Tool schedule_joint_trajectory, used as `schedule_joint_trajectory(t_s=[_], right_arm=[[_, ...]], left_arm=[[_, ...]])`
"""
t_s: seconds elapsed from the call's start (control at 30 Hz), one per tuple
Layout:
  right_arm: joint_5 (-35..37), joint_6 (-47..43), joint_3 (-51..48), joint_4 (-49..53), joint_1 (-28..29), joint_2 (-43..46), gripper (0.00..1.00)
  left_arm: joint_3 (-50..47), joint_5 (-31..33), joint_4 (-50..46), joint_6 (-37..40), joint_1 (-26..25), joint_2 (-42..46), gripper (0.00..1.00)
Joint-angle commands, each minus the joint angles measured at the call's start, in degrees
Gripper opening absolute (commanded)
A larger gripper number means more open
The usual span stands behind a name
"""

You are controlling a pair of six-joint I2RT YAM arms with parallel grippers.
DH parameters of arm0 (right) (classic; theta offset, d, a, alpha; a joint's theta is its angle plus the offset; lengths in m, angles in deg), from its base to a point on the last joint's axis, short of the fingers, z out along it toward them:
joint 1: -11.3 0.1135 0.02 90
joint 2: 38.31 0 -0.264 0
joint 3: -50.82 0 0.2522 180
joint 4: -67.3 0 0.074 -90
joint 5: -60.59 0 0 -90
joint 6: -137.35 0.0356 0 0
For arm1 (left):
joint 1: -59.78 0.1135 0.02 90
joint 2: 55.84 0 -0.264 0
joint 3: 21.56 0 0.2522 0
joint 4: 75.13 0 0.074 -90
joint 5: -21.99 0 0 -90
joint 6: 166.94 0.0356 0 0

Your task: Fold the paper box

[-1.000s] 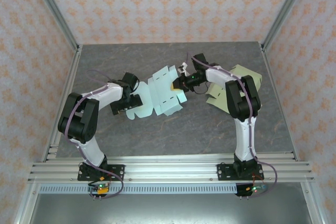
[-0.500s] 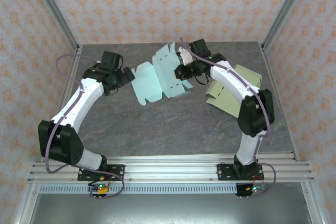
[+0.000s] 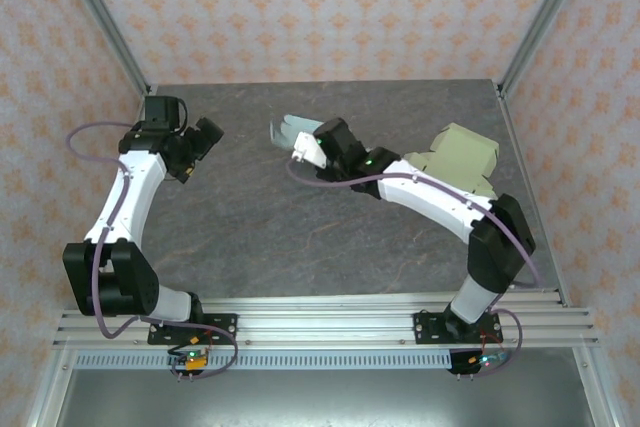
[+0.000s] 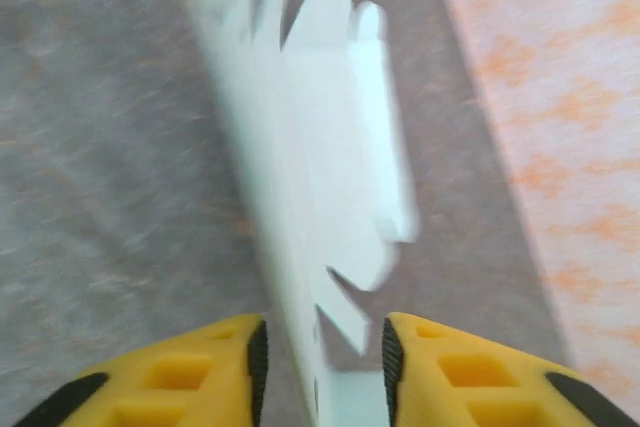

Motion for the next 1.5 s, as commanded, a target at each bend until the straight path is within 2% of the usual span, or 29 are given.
schedule_joint_trajectory(t_s=[0.0, 0.13, 0.2, 0.27, 0.37, 0.43, 0.57, 0.67, 0.77, 0.9, 1.03, 1.13, 1.23, 1.27, 1.33, 1.4, 1.47], right_arm=[[-7.8, 7.7, -2.5, 4.5, 0.6, -0.1, 0.4], [-10.6, 16.5, -9.1, 0.1, -1.1, 4.2, 0.41], [-11.7, 24.6, -10.0, -1.7, -4.2, 6.6, 0.41], [-9.6, 38.5, -9.3, -2.1, -8.3, 7.2, 0.51], [-11.9, 65.1, -8.4, 2.5, -15.7, 6.3, 0.49], [-14.1, 77.7, -10.9, 4.2, -18.5, 6.4, 0.46], [-16.3, 90.3, -18.0, 1.2, -19.0, 8.2, 0.47], [-20.3, 95.7, -21.0, -2.3, -19.2, 6.5, 0.47], [-24.4, 96.3, -22.4, -7.4, -19.2, 4.1, 0.47], [-25.1, 94.9, -21.3, -9.7, -19.2, 0.5, 0.46], [-25.8, 93.8, -19.4, -11.8, -19.2, -3.6, 0.4], [-26.4, 92.1, -18.2, -11.9, -19.2, -6.3, 0.29], [-27.4, 89.6, -18.8, -13.9, -19.3, -6.4, 0.06], [-27.4, 86.8, -18.5, -13.8, -19.3, -5.9, 0.01], [-28.1, 79.3, -17.2, -13.4, -19.3, -4.8, 0.0], [-33.2, 65.2, -13.5, -10.6, -19.1, -4.3, 0.0], [-34.9, 47.6, -8.0, -0.8, -18.8, -4.6, 0.0]], left_arm=[[-4.8, -3.9, 3.4, -0.9, 0.2, 0.0, 1.0], [-9.6, -11.5, 9.2, -2.5, -0.5, -3.2, 0.97], [-10.0, -11.7, 10.1, -2.3, -2.5, -4.9, 0.97], [-9.3, -9.3, 10.3, -0.5, -5.7, -6.4, 0.97], [-6.9, -6.5, 9.9, 2.0, -10.4, -9.6, 0.97], [-6.1, -5.1, 9.8, 2.7, -12.4, -11.5, 0.97], [-6.7, -4.8, 12.2, 1.4, -13.7, -14.3, 0.97], [-6.2, -4.6, 11.5, 1.5, -13.6, -14.8, 0.97], [-5.2, -2.3, 9.9, 2.8, -13.6, -14.2, 0.97], [-3.4, -0.7, 7.7, 3.4, -13.0, -13.7, 0.97], [-3.8, -0.3, 8.7, 2.8, -12.4, -12.7, 0.97], [-3.4, -0.6, 8.1, 2.5, -11.5, -12.2, 0.97], [-3.6, -0.3, 7.8, 2.7, -10.5, -10.7, 0.97], [-3.5, -0.3, 7.4, 2.9, -9.9, -10.1, 0.97], [-3.1, -1.0, 6.4, 3.2, -8.5, -8.7, 0.97], [-3.1, -0.7, 5.9, 3.6, -7.2, -6.2, 0.97], [-4.2, 2.2, 7.1, 3.7, -6.3, -2.4, 0.97]])
